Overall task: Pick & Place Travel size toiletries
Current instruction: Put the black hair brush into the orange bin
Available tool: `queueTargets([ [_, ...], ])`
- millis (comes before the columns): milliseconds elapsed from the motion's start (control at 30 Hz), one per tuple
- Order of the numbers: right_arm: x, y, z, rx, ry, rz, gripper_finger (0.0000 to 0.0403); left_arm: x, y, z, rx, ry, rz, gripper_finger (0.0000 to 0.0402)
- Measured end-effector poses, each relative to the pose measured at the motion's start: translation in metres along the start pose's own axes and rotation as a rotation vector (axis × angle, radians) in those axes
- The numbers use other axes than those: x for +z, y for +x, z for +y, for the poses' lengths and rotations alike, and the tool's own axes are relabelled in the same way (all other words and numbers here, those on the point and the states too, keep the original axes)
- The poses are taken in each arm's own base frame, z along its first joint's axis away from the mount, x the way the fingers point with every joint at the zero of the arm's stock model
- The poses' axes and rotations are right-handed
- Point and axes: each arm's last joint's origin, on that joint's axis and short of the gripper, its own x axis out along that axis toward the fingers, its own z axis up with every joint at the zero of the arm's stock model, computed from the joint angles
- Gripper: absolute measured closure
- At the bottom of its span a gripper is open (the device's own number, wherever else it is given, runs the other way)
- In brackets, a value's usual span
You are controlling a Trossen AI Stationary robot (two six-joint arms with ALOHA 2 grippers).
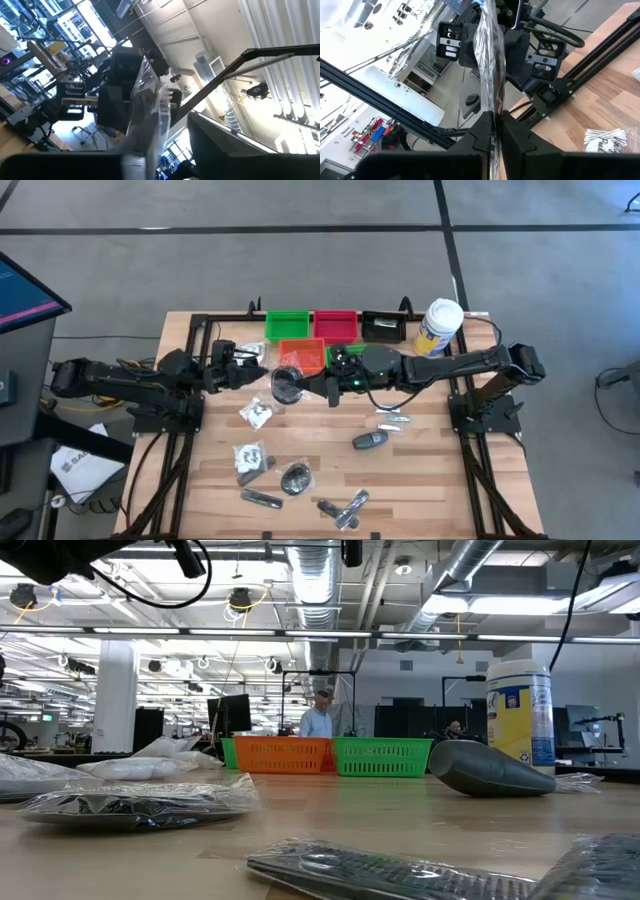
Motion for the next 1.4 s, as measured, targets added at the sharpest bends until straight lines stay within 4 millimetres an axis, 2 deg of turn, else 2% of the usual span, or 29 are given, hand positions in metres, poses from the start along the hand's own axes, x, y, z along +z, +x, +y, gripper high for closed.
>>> queueTargets([
  [200, 0.003, 0.000, 0.003, 0.031, 0.004, -0.027, 0.0388, 0.003, -0.001, -0.002, -0.006, 0.005, -0.013, 0.0228],
  [400, 0.007, -0.001, 0.008, 0.086, 0.005, -0.074, 0.0395, 0.002, -0.001, -0.001, -0.002, 0.004, -0.014, 0.0195],
  [967, 0.010, -0.001, 0.009, 0.070, 0.010, -0.130, 0.0396, -0.007, 0.000, 0.007, 0.080, -0.038, 0.052, 0.0198],
  [1400, 0.010, -0.001, 0.005, -0.009, 0.012, -0.174, 0.0396, -0.006, 0.001, 0.009, 0.096, -0.029, 0.025, 0.0197],
])
